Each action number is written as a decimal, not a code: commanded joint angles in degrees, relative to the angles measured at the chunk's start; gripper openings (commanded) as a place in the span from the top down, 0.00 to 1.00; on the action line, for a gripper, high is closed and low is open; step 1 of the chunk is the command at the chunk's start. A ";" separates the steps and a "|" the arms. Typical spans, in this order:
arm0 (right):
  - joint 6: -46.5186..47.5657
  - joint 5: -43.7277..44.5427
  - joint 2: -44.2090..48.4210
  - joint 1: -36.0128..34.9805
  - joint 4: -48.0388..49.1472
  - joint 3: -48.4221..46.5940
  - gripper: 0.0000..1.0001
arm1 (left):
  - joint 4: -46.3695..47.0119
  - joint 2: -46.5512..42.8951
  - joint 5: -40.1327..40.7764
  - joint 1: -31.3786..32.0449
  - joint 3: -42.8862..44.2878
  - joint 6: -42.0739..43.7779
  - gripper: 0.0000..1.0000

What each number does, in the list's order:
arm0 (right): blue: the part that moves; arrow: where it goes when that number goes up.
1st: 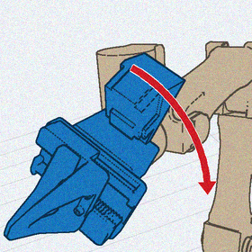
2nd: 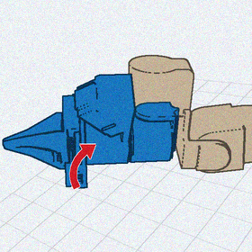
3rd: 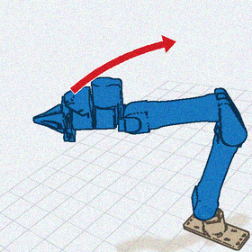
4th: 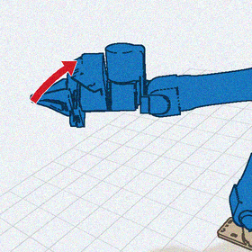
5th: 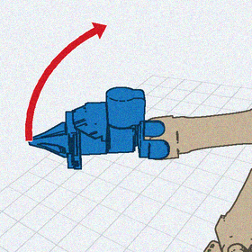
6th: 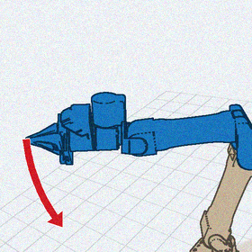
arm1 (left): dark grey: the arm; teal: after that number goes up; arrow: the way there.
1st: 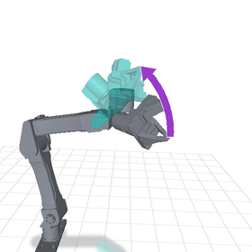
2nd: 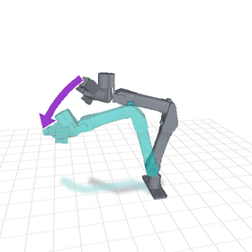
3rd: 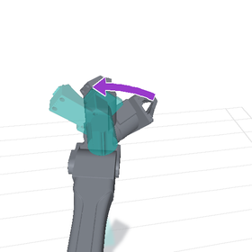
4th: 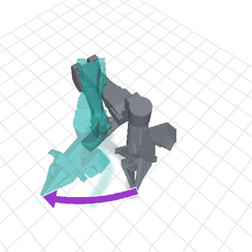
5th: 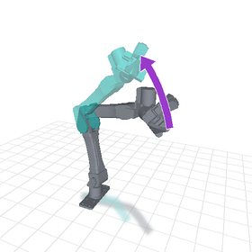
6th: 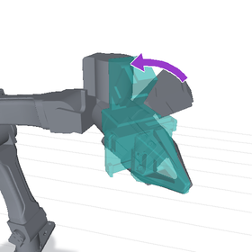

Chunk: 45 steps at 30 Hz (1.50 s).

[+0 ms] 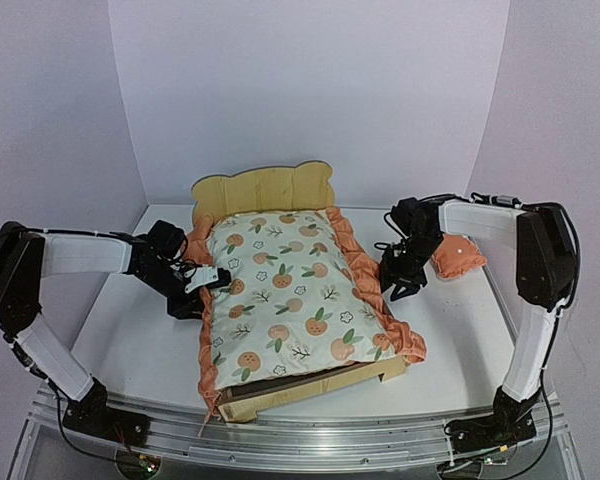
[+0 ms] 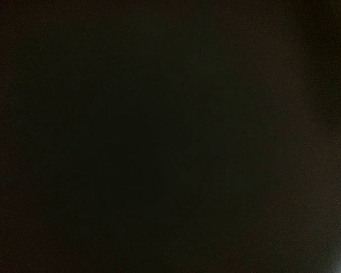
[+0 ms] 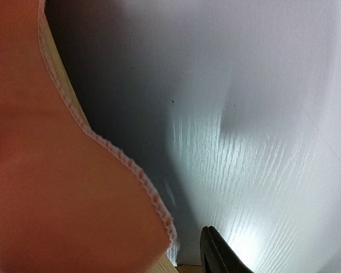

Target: Set up the pet bed

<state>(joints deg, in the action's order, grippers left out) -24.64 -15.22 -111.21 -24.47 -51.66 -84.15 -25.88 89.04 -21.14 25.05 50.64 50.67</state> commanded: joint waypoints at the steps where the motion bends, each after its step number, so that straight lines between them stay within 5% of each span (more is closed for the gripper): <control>1: -3.65 -11.30 -3.27 -2.19 7.59 -5.26 0.56 | 10.60 5.40 -6.59 1.14 13.15 -2.51 0.50; 11: -2.77 -7.76 -4.91 -2.78 6.73 -11.34 0.56 | 5.99 15.16 -4.94 1.07 26.96 -5.84 0.52; 17: 5.42 7.04 3.08 -2.70 -1.97 -5.32 0.56 | 0.62 7.12 -5.67 0.86 20.48 -4.70 0.50; 25: 8.59 4.88 9.69 -4.67 -4.15 -3.94 0.56 | -5.80 -5.11 -12.31 0.88 12.97 4.73 0.38; 32: 5.96 7.97 9.94 -8.45 -4.52 -0.15 0.52 | -11.12 -12.39 -11.91 1.02 8.03 20.21 0.38; 45: 3.90 17.64 8.74 -9.16 -7.39 1.99 0.51 | -10.68 -16.73 -10.54 5.51 -0.57 31.89 0.43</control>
<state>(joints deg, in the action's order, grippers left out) -19.85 -0.64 -102.13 -33.52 -56.31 -81.98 -37.46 74.61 -31.80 27.15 52.78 75.94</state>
